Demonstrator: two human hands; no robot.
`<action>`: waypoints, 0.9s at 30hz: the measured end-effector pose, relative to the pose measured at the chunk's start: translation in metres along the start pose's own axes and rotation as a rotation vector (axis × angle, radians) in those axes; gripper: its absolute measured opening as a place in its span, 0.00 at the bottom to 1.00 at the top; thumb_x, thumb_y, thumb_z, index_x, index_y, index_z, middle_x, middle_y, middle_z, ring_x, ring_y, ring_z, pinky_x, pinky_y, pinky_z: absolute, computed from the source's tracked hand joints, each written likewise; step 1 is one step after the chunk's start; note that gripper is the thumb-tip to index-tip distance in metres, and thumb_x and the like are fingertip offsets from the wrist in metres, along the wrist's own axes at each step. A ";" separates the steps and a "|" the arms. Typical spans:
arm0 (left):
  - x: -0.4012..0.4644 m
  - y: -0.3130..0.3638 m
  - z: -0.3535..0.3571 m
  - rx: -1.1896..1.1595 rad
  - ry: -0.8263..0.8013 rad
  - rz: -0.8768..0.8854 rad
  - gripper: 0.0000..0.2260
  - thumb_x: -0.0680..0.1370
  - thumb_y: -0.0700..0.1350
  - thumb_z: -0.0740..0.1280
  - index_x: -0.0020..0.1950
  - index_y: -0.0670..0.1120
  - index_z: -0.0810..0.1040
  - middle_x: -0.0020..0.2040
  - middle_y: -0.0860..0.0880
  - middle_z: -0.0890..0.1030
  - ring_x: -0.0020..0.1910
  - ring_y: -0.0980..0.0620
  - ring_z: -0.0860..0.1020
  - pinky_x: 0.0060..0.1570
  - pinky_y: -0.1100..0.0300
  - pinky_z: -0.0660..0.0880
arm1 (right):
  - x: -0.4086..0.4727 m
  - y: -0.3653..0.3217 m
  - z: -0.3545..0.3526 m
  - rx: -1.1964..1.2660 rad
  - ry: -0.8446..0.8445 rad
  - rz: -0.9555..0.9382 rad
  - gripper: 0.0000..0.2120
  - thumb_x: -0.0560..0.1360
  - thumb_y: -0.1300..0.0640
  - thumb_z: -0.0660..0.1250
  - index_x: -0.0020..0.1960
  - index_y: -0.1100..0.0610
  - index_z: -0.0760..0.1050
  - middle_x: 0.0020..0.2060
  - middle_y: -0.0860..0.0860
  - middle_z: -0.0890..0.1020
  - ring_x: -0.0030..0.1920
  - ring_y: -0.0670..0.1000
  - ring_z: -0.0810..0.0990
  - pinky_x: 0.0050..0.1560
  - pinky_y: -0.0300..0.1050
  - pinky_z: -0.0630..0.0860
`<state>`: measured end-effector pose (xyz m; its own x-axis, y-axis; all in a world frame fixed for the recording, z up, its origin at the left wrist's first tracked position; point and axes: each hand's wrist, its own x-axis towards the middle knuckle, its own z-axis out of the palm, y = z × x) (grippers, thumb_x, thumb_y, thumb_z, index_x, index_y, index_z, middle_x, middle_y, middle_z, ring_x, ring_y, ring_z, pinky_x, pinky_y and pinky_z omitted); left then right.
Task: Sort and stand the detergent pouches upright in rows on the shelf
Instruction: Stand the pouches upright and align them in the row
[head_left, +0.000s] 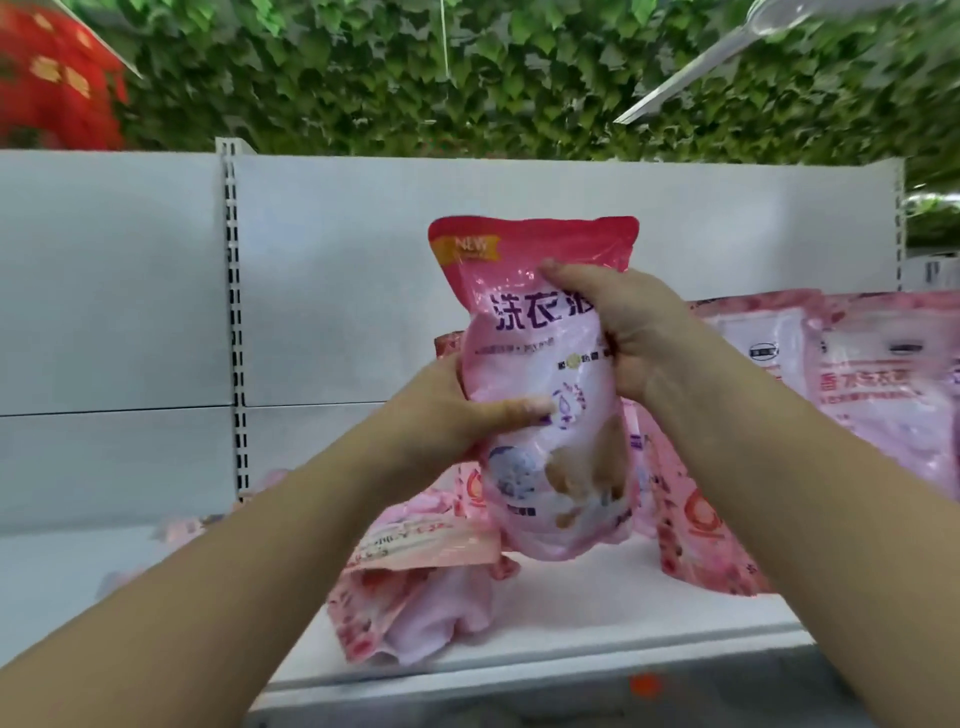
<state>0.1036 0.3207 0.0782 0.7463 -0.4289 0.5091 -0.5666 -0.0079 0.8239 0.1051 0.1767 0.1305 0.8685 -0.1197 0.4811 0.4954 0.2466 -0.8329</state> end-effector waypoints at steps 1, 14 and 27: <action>0.002 -0.001 0.003 0.024 0.009 -0.008 0.21 0.63 0.41 0.74 0.55 0.45 0.76 0.49 0.45 0.83 0.46 0.47 0.83 0.46 0.54 0.80 | -0.001 0.000 -0.005 -0.046 0.010 -0.005 0.06 0.68 0.60 0.73 0.37 0.58 0.76 0.29 0.53 0.81 0.31 0.53 0.80 0.41 0.49 0.79; 0.009 -0.033 0.005 0.121 -0.162 -0.344 0.13 0.66 0.41 0.74 0.49 0.46 0.79 0.51 0.45 0.83 0.50 0.47 0.80 0.60 0.50 0.73 | -0.009 0.010 -0.036 -0.480 0.056 0.024 0.23 0.68 0.51 0.73 0.56 0.63 0.73 0.54 0.60 0.79 0.53 0.59 0.79 0.54 0.57 0.77; 0.012 -0.017 0.006 -0.156 0.167 -0.296 0.07 0.70 0.43 0.69 0.47 0.47 0.77 0.44 0.49 0.81 0.41 0.50 0.78 0.41 0.59 0.78 | -0.035 0.075 -0.036 -0.220 0.166 0.059 0.07 0.73 0.50 0.68 0.41 0.53 0.75 0.38 0.49 0.79 0.41 0.51 0.76 0.48 0.45 0.72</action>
<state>0.1202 0.3102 0.0683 0.9238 -0.2756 0.2659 -0.2671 0.0338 0.9631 0.1123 0.1645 0.0409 0.8784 -0.2714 0.3934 0.4200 0.0457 -0.9064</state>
